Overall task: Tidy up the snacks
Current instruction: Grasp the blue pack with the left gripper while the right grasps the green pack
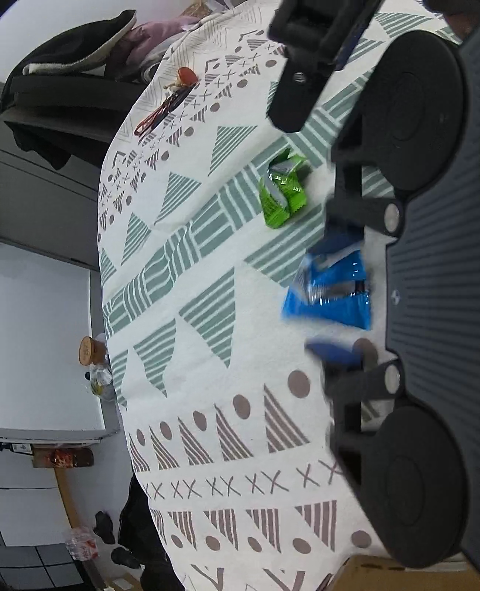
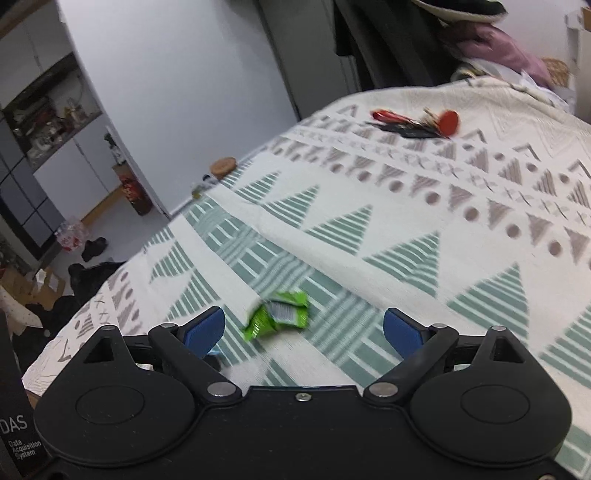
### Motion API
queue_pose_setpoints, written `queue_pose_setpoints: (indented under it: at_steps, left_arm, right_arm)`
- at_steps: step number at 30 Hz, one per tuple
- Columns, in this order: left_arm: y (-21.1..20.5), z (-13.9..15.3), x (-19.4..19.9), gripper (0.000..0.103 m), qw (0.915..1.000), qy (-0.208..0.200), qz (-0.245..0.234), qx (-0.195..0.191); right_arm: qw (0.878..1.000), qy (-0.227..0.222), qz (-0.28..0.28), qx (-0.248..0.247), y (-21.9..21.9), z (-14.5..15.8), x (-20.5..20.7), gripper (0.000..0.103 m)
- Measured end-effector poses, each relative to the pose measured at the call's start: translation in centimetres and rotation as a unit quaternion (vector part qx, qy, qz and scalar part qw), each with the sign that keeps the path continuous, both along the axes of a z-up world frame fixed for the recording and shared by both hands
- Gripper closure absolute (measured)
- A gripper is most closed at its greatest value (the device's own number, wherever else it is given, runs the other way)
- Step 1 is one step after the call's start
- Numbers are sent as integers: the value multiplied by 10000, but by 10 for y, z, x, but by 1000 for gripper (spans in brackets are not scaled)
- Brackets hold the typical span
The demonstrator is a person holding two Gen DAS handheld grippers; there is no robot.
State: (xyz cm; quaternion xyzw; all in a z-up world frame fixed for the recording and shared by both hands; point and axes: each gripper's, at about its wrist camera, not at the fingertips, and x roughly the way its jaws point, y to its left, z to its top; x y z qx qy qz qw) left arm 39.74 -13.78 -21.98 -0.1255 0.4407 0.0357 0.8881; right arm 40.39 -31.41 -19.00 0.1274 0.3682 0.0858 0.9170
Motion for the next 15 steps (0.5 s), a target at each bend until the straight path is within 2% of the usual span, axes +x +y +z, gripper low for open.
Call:
queue_pose_setpoints:
  at_steps: [3, 6, 10, 15]
  left_arm:
    - [9, 3, 4, 76, 9999, 14, 75, -100]
    - [16, 6, 6, 76, 9998, -31, 150, -83]
    - [28, 11, 10, 77, 9996, -55, 275, -79]
    - [44, 19, 13, 77, 9994, -113, 341, 1]
  right_arm:
    - [10000, -41, 51, -20, 6, -5, 6, 10]
    - [10000, -18, 80, 18, 11, -10, 11, 10]
    - [9996, -212, 132, -97, 18, -12, 20, 11]
    - [9992, -177, 180, -303, 25, -16, 31, 11]
